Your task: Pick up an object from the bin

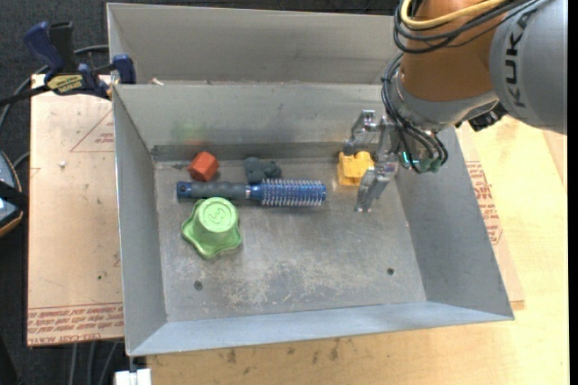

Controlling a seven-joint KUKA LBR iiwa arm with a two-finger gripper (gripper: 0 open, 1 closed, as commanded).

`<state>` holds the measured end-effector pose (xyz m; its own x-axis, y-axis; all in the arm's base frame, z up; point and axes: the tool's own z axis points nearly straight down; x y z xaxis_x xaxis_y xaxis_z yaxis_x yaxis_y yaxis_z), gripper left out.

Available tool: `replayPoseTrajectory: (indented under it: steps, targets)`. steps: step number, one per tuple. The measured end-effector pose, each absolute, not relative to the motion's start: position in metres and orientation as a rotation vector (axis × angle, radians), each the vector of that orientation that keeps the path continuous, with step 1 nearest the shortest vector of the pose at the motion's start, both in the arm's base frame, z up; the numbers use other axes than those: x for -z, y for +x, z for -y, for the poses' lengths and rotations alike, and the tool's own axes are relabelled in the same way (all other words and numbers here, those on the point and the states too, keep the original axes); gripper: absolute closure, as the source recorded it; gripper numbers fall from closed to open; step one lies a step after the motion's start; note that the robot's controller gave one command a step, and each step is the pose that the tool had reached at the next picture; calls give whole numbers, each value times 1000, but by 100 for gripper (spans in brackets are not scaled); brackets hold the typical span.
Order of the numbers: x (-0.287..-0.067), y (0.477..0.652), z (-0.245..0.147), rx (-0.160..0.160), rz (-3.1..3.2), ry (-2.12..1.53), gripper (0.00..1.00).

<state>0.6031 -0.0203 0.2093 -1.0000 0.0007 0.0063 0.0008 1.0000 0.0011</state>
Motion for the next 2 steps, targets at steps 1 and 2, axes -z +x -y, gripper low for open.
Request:
replayPoseTrajectory:
  steps: [1, 2]
  targets:
    - [-96, 597, -32, 3, 3124, -270, 0]
    - [-99, 598, -30, 1, 3129, -270, 100]
